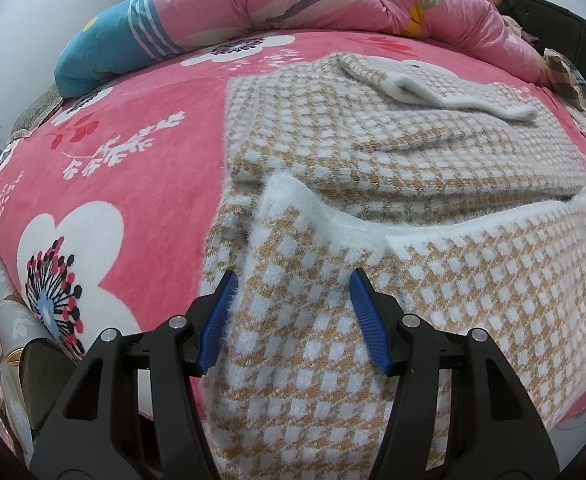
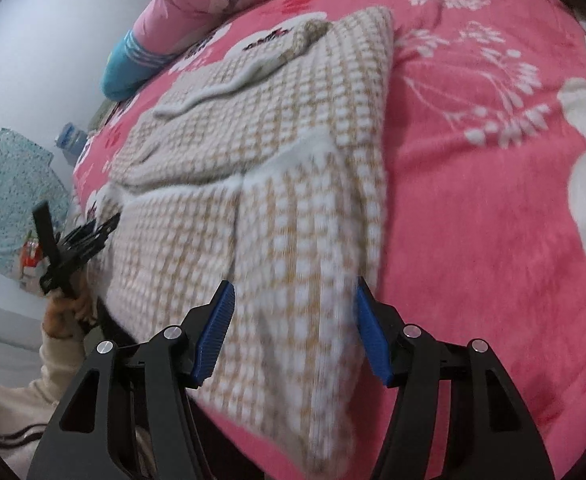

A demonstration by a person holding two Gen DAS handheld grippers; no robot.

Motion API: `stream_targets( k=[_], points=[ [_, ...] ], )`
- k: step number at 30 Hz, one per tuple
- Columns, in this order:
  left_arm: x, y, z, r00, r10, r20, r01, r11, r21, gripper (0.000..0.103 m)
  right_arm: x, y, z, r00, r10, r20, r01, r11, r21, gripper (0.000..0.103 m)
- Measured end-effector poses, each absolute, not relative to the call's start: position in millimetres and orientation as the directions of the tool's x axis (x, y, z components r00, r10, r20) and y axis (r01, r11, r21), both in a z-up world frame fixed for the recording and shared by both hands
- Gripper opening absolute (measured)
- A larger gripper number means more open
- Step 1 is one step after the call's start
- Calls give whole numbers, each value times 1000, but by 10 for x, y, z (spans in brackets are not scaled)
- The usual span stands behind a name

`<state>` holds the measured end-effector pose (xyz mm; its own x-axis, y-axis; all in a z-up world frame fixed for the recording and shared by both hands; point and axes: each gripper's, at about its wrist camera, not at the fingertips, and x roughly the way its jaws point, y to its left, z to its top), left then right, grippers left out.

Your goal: Fold large clothes

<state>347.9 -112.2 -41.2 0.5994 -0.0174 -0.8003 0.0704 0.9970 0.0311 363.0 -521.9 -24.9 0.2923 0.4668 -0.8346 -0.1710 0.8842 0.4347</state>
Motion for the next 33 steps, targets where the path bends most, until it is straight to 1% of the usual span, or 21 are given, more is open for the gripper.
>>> stream_targets(
  k=[5,6,7,10,13,19,22,28,30,33],
  points=[
    [3479,-1140,-419,600,-15,-800,68,997,33,56,3734,-5272,-255,283,531,-799,-166,847,505,58],
    [3481,-1139,-422,600,-16,-800,69,997,32,56,3799,-5261,-269,285,540,-792,-168,842,513,57],
    [3485,-1136,-425,600,-17,-800,70,997,31,56,3867,-5235,-281,285,545,-789,-168,839,518,52],
    [3496,-1135,-432,600,-21,-800,71,997,26,56,4040,-5191,-313,286,564,-775,-167,825,540,44],
    [3477,-1138,-432,606,-32,-795,71,997,15,56,4132,-5149,-359,287,549,-785,-158,835,526,41],
    [3450,-1109,-406,611,-47,-791,73,997,-2,56,4010,-5077,-326,296,537,-790,-193,844,501,40],
    [3440,-1096,-388,614,-68,-786,80,997,-23,51,4003,-5044,-323,306,509,-805,-200,861,469,40],
    [3395,-1010,-300,610,-218,-762,122,976,-181,46,4063,-4971,-373,310,483,-819,-205,875,439,40],
    [3435,-997,-323,599,-221,-769,116,975,-190,46,4085,-4967,-387,312,481,-819,-203,876,437,40],
    [3572,-989,-428,566,-195,-801,94,981,-172,46,4086,-4973,-388,317,476,-820,-205,879,431,40]
  ],
)
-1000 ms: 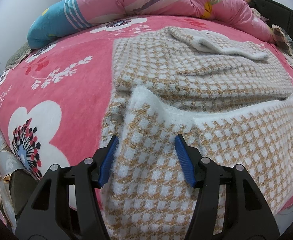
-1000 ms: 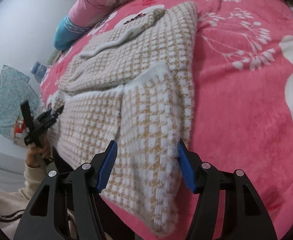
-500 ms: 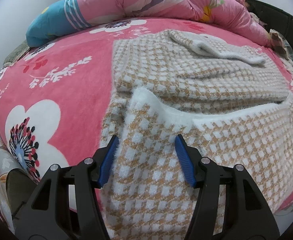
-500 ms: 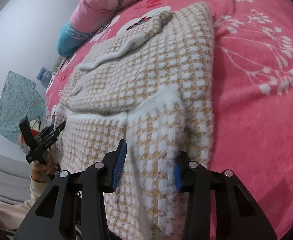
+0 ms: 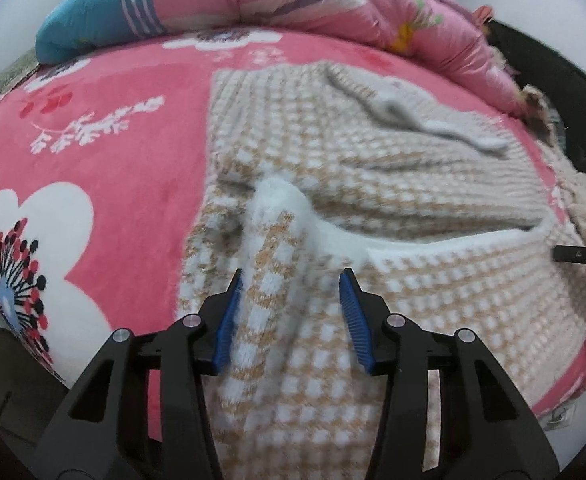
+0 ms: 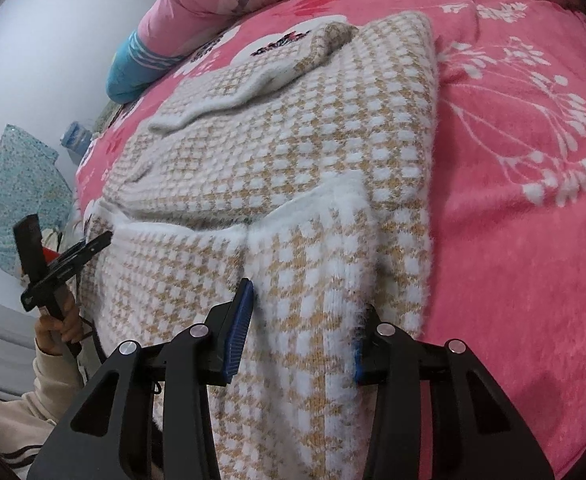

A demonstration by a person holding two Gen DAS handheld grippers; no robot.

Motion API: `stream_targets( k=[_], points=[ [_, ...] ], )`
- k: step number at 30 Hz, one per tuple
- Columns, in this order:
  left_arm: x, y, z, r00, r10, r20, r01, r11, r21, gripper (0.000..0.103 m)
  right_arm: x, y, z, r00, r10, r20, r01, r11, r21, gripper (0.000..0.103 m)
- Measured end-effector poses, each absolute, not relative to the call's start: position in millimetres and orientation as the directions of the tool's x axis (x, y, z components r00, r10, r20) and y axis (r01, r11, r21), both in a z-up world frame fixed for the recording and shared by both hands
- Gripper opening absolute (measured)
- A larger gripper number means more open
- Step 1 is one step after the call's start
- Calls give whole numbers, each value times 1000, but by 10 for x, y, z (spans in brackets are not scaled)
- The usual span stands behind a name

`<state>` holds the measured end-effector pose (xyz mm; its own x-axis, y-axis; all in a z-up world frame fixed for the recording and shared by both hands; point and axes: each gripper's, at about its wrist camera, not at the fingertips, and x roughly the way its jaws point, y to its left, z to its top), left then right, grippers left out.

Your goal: Fold large clothes

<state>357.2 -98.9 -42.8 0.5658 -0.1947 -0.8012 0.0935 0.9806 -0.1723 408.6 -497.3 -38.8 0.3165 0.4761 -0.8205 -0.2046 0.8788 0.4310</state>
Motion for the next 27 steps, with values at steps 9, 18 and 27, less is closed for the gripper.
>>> stream_targets(
  k=[9,18,27],
  points=[
    [3583,-1221,-400,598,-55,-800,93,996,1,38,4044,-4744,-352,366,342,-866,-241,933,266,34],
    [3450,-1340,-254,639,37,-768,84,989,118,15,3883,-4551,-174,456,223,-861,-268,958,106,10],
    [3319,-1415,-98,672,56,-738,81,985,149,12,3725,-4454,19,519,164,-839,-278,960,16,9]
  ],
)
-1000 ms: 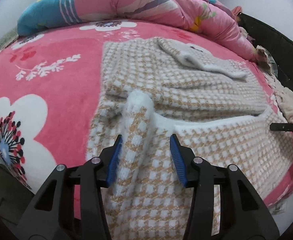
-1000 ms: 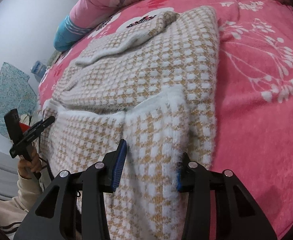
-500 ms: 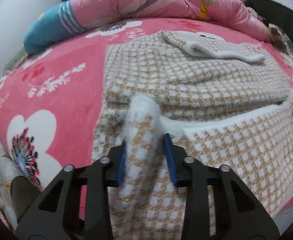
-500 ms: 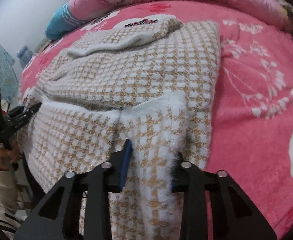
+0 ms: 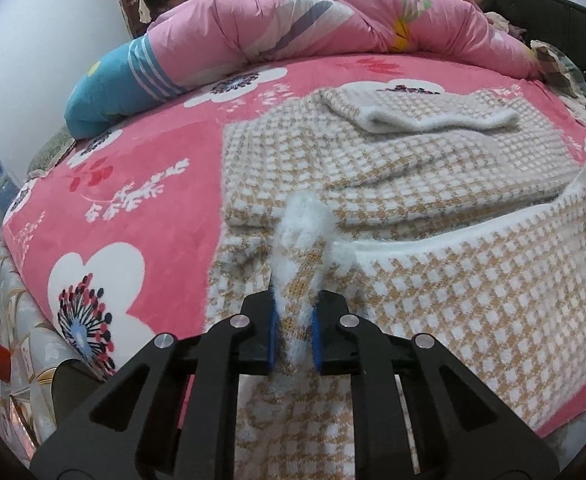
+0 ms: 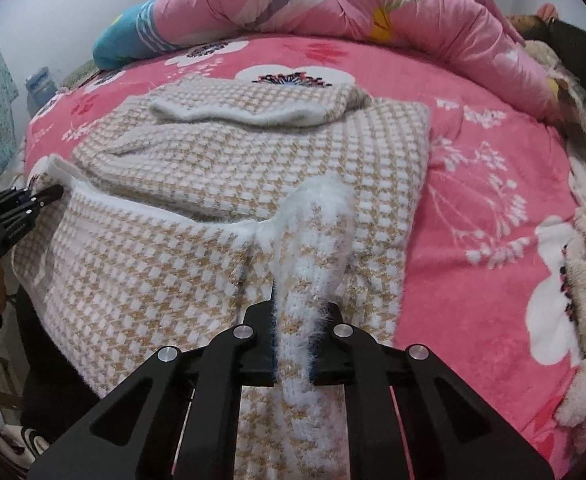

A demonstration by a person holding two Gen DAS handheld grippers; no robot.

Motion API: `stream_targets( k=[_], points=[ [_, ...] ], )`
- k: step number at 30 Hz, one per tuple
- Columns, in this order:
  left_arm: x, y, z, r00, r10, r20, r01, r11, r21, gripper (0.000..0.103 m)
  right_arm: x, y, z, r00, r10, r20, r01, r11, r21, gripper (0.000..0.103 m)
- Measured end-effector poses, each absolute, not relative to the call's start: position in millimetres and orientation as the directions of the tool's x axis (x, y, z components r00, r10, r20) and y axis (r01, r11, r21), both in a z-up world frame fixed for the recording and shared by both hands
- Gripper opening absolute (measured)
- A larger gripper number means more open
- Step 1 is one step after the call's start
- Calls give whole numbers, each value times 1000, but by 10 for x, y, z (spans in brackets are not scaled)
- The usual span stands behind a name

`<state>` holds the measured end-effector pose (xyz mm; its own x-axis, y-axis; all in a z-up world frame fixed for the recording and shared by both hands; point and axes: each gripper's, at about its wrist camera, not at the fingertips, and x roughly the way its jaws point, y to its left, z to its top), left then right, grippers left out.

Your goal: Fold large clothes

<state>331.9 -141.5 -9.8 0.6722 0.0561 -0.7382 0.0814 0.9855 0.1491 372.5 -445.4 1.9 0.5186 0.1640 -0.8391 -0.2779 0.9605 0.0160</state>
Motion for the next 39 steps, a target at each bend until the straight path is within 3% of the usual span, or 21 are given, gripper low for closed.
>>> stream_targets(
  k=[39],
  points=[
    [2620,-1434,452,807,78,-585,30,985,172,11,3094,-4348,640,689,126,-714,-261,962,-82,9]
  ],
)
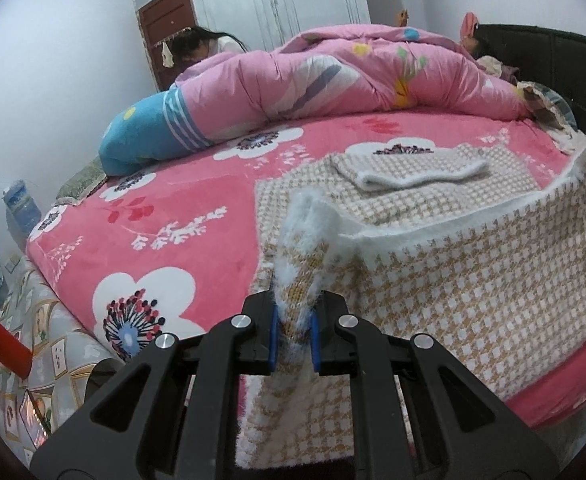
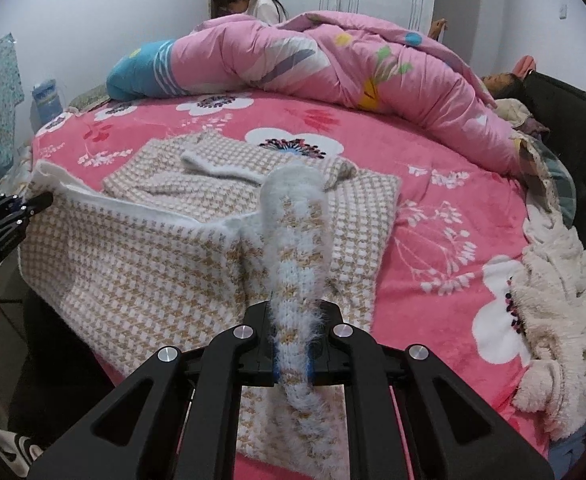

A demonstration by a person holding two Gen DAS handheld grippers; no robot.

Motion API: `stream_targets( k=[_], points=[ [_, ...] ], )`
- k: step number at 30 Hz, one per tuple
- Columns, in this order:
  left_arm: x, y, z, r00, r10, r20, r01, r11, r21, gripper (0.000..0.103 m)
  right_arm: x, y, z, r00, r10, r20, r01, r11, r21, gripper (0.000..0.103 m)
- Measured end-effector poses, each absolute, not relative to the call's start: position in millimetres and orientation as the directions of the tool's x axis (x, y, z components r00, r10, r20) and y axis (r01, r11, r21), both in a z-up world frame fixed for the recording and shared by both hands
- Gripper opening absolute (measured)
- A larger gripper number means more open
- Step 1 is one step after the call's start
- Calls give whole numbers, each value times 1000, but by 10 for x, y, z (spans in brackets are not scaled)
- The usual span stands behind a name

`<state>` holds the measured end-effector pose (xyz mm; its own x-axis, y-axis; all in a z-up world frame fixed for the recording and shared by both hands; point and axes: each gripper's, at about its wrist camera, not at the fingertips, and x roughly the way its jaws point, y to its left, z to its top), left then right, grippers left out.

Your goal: Fold large clothes

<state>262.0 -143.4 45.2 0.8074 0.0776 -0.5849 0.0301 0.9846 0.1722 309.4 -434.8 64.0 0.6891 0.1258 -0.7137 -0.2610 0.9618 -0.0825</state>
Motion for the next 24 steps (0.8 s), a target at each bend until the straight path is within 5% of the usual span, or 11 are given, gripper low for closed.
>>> stream_targets(
  k=[24],
  points=[
    [2730,-1561,966,887,100,-451,2,975,221,11,3195,-4379,985,769,150,-621,-260,961,-90,8]
  ],
)
